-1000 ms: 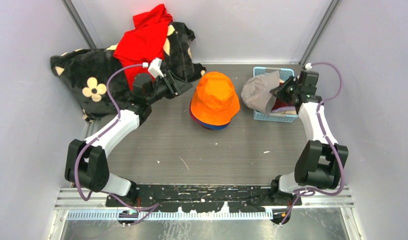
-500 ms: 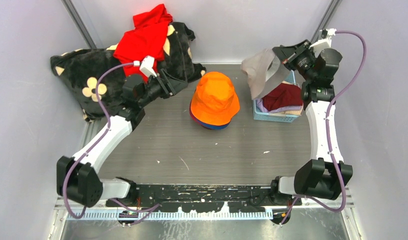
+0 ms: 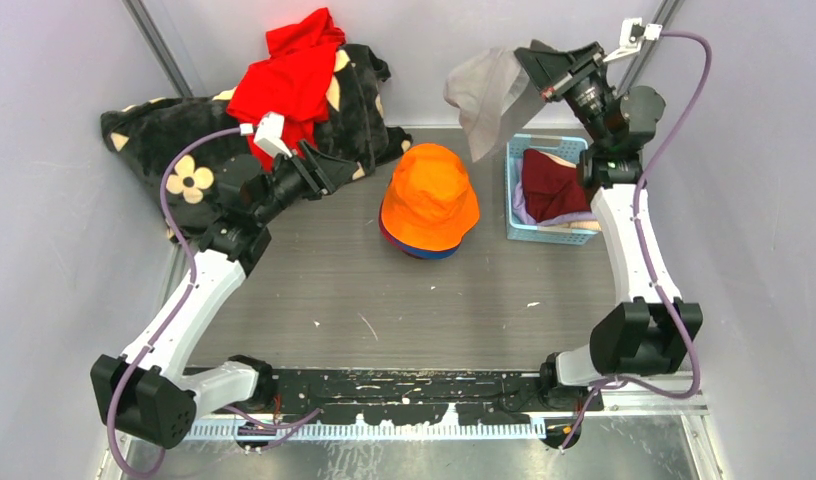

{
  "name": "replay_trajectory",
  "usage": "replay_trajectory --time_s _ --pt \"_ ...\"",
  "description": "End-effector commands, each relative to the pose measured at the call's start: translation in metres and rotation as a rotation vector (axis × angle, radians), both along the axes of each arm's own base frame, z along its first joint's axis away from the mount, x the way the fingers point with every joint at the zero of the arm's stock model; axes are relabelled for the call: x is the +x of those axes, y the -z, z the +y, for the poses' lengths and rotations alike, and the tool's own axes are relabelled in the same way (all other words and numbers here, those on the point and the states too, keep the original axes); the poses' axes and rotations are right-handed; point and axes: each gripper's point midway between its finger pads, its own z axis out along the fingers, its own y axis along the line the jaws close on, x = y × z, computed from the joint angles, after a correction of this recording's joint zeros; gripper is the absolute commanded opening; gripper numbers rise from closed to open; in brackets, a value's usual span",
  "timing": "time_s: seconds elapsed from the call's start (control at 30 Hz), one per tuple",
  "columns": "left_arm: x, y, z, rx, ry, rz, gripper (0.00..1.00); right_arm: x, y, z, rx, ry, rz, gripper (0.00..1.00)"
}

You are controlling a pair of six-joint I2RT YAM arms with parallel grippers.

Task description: Stack the hats

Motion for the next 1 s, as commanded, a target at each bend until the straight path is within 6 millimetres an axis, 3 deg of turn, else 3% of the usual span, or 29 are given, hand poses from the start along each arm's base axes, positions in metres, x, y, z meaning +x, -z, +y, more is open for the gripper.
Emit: replay_trajectory --time_s 0.0,0.6,0.8,0.97 --pt "-0.007 -0.010 0.009 0.018 -0.022 -0.045 0.53 -0.015 -0.060 0.019 0.093 -0.098 -0.247 0.01" --pt "-0.011 -0.015 0.037 0.020 -0.087 -0.053 0.54 -0.003 -0.072 0.149 0.203 -0.480 -0.353 0.01" --pt "-0.015 -0.015 0.045 0.017 -0.106 -0.057 0.54 -0.005 -0.053 0.194 0.223 -0.598 -0.316 0.01" --pt "-0.019 -0.020 0.053 0.015 -0.130 -0.071 0.54 -0.011 -0.032 0.217 0.218 -0.670 -0.277 0.01"
